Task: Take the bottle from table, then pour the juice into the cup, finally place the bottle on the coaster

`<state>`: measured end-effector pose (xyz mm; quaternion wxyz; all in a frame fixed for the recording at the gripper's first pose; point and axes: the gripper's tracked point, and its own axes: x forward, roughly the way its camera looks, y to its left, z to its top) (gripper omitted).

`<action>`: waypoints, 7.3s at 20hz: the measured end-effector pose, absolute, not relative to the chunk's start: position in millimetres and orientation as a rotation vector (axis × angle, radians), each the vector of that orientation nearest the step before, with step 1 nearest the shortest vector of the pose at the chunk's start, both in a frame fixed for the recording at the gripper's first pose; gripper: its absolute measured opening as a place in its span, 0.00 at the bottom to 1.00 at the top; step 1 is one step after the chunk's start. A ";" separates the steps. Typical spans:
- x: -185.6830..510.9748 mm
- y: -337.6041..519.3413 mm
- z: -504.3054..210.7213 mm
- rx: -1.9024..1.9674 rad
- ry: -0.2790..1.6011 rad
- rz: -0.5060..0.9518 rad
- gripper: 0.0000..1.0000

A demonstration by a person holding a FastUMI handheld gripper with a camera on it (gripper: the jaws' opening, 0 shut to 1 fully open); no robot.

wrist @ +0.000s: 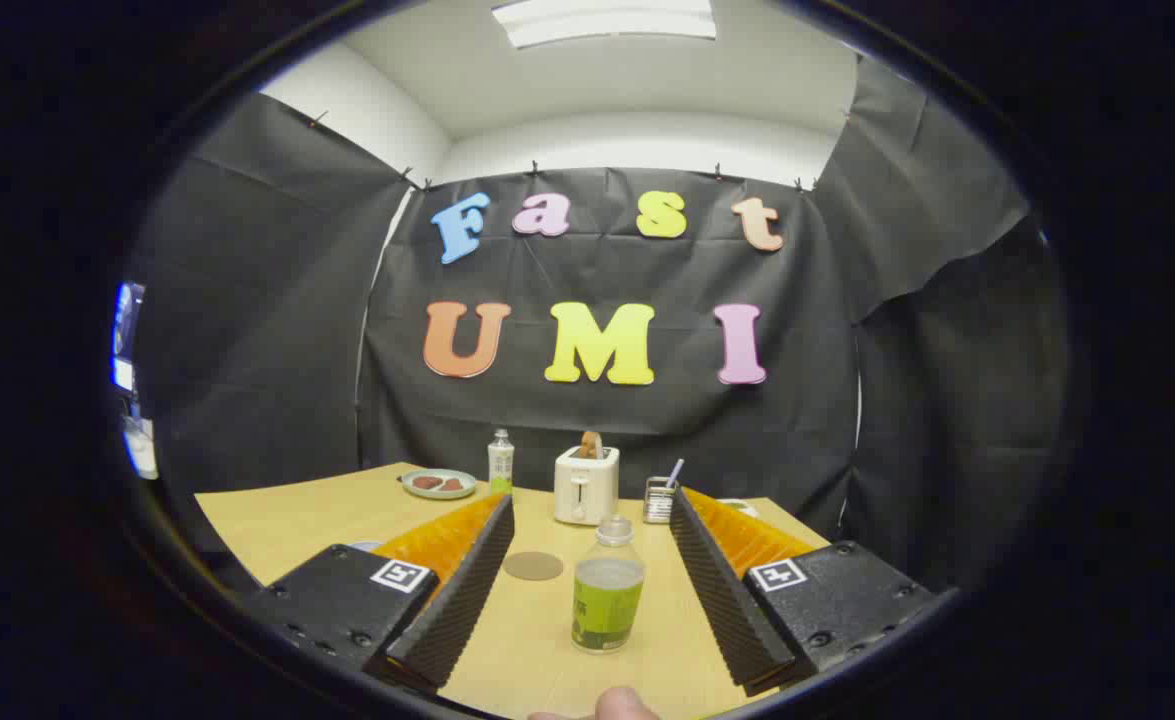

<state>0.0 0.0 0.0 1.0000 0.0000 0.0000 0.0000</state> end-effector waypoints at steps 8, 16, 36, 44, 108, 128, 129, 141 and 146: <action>4.3 -2.7 -4.6 0.014 0.012 -0.002 1.00; 4.1 -2.8 -6.1 0.016 0.028 0.003 1.00; 14.2 -26.5 -61.0 -0.012 0.140 0.003 1.00; 47.1 -22.5 -126.3 0.009 0.313 0.043 1.00; 158.6 91.4 -67.6 -1.430 0.013 -0.018 0.77; 163.9 101.5 -61.9 -1.687 -0.068 -0.035 0.77; 164.7 101.4 -61.7 -1.696 -0.069 -0.036 0.77; 169.1 102.1 -57.8 -1.762 -0.088 -0.059 0.77; 170.4 102.7 -55.3 -1.779 -0.094 -0.063 0.77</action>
